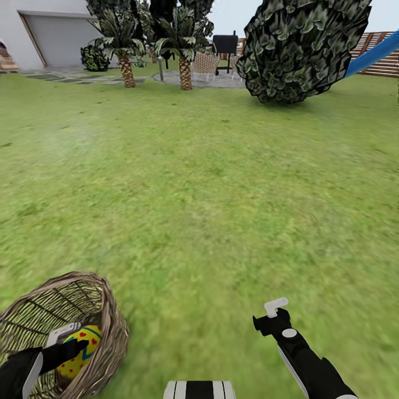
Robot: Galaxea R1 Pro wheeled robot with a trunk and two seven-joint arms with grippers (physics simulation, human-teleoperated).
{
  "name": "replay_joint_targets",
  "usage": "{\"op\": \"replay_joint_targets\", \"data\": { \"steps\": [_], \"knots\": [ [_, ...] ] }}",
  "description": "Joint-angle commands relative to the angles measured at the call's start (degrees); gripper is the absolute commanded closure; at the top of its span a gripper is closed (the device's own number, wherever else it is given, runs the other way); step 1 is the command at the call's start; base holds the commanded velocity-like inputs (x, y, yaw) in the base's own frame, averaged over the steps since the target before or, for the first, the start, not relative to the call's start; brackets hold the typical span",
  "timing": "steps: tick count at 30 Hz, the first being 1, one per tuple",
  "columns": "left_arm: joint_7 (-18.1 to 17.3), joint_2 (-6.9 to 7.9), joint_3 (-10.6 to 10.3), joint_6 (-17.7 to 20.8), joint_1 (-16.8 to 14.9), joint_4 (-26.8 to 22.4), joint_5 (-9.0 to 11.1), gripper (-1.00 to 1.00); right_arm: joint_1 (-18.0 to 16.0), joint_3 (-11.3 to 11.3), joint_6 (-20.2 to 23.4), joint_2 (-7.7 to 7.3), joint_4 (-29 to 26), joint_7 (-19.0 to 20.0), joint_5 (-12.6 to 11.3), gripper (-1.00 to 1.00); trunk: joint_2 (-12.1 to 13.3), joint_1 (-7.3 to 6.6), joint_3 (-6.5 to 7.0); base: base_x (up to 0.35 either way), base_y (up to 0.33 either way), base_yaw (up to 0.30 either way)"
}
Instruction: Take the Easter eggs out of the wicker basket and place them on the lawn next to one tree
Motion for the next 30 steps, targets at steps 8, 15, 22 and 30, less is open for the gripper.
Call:
{"op": "replay_joint_targets", "data": {
  "steps": [8, 15, 22, 30],
  "knots": [
    [-0.58, 0.34, 0.44, 0.42, -0.03, -0.09, -0.41, 1.0, -0.02, 0.29, 0.44, -0.08, -0.1, -0.28, 0.33, -1.0, 0.09, -0.21, 1.74, 0.0, 0.0, 0.0],
    [-0.58, 0.11, 0.32, 0.41, -0.03, -0.1, -0.41, 1.0, -0.02, 0.29, 0.44, -0.06, -0.01, -0.28, 0.3, -1.0, 0.19, -0.39, 3.29, 0.0, 0.0, 0.0],
    [-0.42, 0.11, 0.42, 0.42, -0.03, -0.1, -0.31, 1.0, -0.02, 0.29, 0.44, -0.06, -0.01, -0.28, 0.33, -1.0, 0.28, -0.58, 4.84, -0.003, 0.0, 0.0],
    [-0.4, 0.07, 0.51, 0.42, -0.03, -0.1, -0.23, 1.0, -0.02, 0.29, 0.48, -0.04, -0.01, -0.28, 0.38, -1.0, 0.77, -0.98, 6.57, -0.173, 0.053, 0.0]
  ]
}}
